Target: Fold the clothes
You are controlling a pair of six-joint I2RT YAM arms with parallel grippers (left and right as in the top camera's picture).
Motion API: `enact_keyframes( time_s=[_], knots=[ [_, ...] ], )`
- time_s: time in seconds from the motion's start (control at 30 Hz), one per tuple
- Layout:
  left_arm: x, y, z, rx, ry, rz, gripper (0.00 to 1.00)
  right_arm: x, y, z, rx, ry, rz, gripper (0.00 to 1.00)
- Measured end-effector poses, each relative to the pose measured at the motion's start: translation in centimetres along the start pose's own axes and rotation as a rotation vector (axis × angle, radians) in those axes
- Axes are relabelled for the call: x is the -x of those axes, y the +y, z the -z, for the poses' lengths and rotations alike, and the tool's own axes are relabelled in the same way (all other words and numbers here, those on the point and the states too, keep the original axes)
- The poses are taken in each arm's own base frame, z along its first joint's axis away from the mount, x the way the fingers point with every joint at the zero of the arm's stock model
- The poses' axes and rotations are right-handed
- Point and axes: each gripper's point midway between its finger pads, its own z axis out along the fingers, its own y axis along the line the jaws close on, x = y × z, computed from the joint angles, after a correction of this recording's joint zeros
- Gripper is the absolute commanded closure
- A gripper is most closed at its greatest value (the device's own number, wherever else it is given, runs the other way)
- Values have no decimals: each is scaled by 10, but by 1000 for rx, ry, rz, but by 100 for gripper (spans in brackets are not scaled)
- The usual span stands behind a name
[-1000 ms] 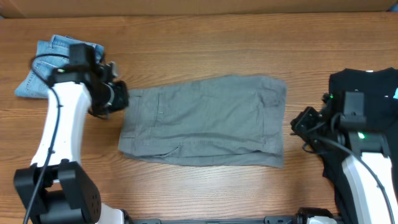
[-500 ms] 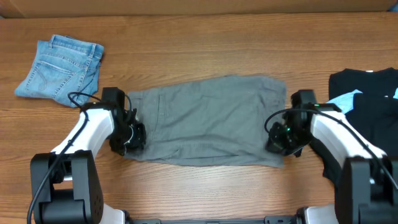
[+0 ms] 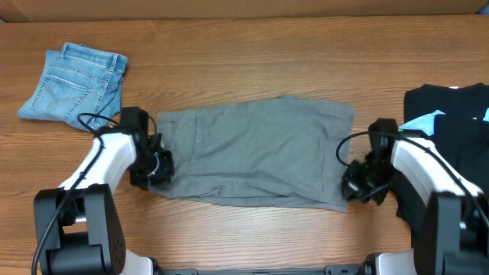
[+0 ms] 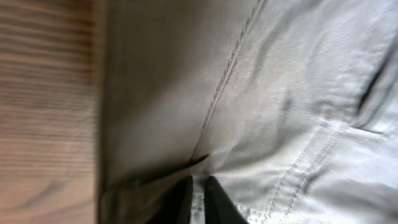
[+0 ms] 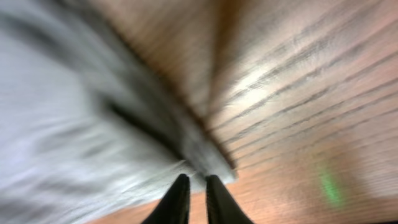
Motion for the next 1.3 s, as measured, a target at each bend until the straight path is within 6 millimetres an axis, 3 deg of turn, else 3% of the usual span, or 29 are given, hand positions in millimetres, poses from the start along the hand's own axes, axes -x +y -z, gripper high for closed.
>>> enact_keyframes(
  time_s=[0.13, 0.27, 0.33, 0.4, 0.53, 0.63, 0.77, 0.87, 0.97, 1.07, 1.2, 1.3],
  knots=[
    [33, -23, 37, -104, -83, -18, 84, 27, 52, 69, 197, -219, 196, 79],
    [83, -71, 81, -280, -278, -135, 84, 45, 112, 136, 429, -461, 394, 79],
    [94, -94, 91, -339, -336, -202, 84, 48, 134, 152, 506, -524, 454, 79],
    [92, -113, 91, -362, -343, -256, 86, 51, 153, 155, 556, -542, 488, 80],
    [88, -147, 75, -363, -333, -362, 96, 44, 198, 133, 628, -488, 579, 82],
    [87, -157, 46, -311, -289, -407, 96, 32, 232, 99, 661, -404, 648, 85],
    [85, -149, 5, -255, -200, -393, 96, 13, 266, 38, 659, -273, 685, 87],
    [85, -138, -17, -219, -153, -371, 96, 9, 276, 5, 643, -218, 674, 87],
    [84, -130, -31, -193, -122, -355, 95, 20, 274, -27, 598, -191, 611, 88],
    [84, -127, -31, -181, -118, -350, 96, 45, 260, -41, 540, -218, 511, 87],
    [84, -123, -31, -161, -109, -350, 90, 99, 235, -27, 532, -305, 365, 87],
    [84, -122, -30, -160, -109, -359, 87, 143, 203, -12, 533, -362, 237, 87]
  ],
)
